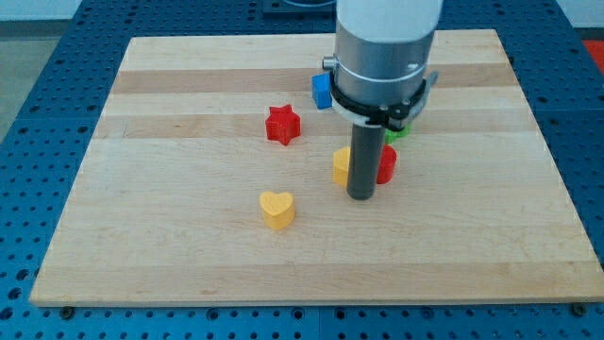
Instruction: Push the yellow hexagon closer to the blue cube
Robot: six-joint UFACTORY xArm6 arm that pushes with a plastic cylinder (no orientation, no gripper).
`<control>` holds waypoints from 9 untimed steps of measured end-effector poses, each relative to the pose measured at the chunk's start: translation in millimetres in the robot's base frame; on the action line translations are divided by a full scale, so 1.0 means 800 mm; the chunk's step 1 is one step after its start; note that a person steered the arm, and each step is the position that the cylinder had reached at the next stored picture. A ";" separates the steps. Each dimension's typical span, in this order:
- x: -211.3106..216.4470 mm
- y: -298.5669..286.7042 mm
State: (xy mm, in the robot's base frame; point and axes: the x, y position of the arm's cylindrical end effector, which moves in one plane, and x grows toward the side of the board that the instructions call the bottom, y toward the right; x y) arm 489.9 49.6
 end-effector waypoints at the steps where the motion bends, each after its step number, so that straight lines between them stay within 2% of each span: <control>1: -0.032 -0.003; 3: -0.089 -0.006; 4: -0.046 -0.013; 5: -0.030 -0.048; 6: -0.047 -0.076; 9: -0.067 -0.031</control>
State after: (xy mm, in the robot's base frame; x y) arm 436.4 24.7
